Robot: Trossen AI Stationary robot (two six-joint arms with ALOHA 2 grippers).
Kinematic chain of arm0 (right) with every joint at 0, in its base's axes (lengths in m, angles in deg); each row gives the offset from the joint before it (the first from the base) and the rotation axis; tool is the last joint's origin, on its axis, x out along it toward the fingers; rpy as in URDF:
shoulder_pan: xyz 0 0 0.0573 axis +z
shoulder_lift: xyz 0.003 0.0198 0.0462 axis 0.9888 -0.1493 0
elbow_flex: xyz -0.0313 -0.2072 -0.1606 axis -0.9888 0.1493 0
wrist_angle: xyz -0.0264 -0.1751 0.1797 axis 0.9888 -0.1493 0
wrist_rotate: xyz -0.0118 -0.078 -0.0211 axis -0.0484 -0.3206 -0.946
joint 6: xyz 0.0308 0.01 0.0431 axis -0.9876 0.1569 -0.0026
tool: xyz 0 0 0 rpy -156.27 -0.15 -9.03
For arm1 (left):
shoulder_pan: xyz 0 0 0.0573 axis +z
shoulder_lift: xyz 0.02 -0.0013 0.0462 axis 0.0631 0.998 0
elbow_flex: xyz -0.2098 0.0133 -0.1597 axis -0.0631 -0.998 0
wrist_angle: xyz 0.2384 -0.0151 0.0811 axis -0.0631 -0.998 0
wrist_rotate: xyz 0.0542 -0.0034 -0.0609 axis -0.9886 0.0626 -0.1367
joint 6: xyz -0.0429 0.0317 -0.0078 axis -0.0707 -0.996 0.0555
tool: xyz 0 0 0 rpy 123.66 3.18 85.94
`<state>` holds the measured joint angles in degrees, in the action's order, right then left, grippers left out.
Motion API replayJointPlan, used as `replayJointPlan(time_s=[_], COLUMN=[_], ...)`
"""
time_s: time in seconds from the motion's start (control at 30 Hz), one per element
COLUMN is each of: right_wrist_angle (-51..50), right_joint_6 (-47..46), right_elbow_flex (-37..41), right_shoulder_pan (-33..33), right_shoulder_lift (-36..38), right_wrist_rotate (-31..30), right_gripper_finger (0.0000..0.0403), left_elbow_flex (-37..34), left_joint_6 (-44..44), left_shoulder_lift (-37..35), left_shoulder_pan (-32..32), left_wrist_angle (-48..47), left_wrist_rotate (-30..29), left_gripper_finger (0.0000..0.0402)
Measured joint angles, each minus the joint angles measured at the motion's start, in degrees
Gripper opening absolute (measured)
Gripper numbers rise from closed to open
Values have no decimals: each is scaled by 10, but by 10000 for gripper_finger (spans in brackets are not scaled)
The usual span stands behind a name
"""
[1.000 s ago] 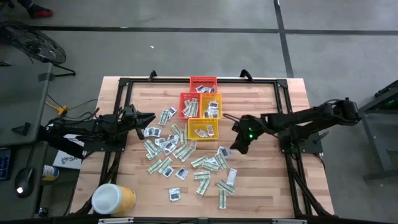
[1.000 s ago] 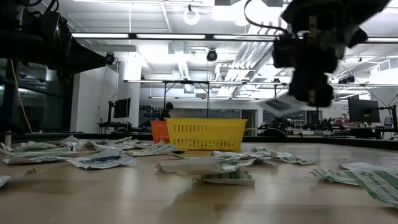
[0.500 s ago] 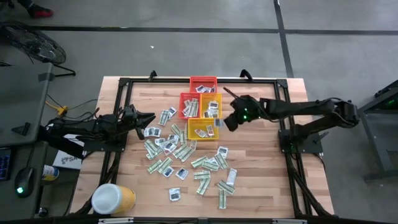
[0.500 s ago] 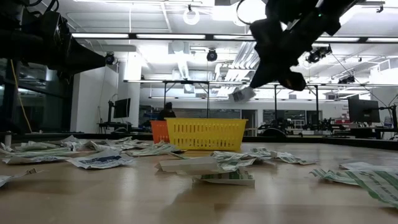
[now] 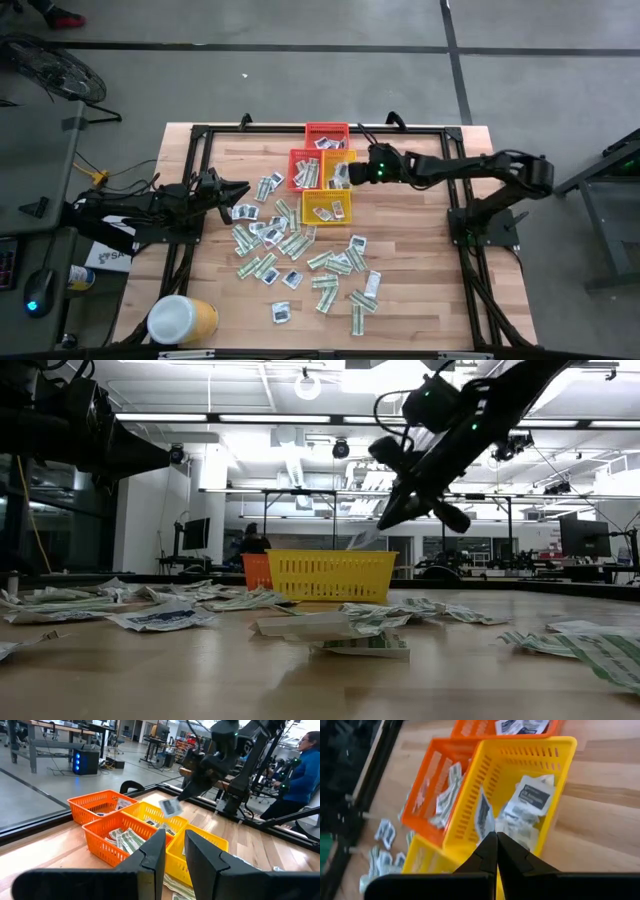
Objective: Pick & Place First Aid Supplies
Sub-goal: Put the towelette pack into the top yellow bin
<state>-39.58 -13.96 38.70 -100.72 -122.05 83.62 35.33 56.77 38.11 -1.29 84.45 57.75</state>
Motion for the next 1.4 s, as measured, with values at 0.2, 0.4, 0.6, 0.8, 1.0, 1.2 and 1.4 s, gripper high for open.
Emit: replayJointPlan(time_s=[0.2, 0.4, 0.6, 0.8, 1.0, 1.2, 1.4], right_wrist_angle=[41, 48, 48, 48, 43, -7, -84], right_joint_6=[-51, -69, -66, -48, -9, 70, 224], right_elbow_flex=[0, 0, 0, 0, 0, 0, 0], right_shoulder_pan=[-7, -7, -7, -7, -4, 13, 50], right_shoulder_lift=[-43, -69, -75, -75, -60, -21, 40], right_wrist_rotate=[-21, -2, 16, 35, 83, 110, 111], right_gripper_finger=[0, 0, 19, 79, 124, 129, 130], left_elbow_flex=[0, 0, 0, 0, 0, 0, 0], left_joint_6=[0, 0, 0, 0, 0, 0, 0], left_shoulder_lift=[0, 0, 0, 0, 0, 0, 0], left_shoulder_pan=[0, 0, 0, 0, 0, 0, 0], left_wrist_angle=[0, 0, 0, 0, 0, 0, 0], left_wrist_rotate=[0, 0, 0, 0, 0, 0, 0], left_gripper_finger=[73, 73, 73, 73, 73, 73, 73])
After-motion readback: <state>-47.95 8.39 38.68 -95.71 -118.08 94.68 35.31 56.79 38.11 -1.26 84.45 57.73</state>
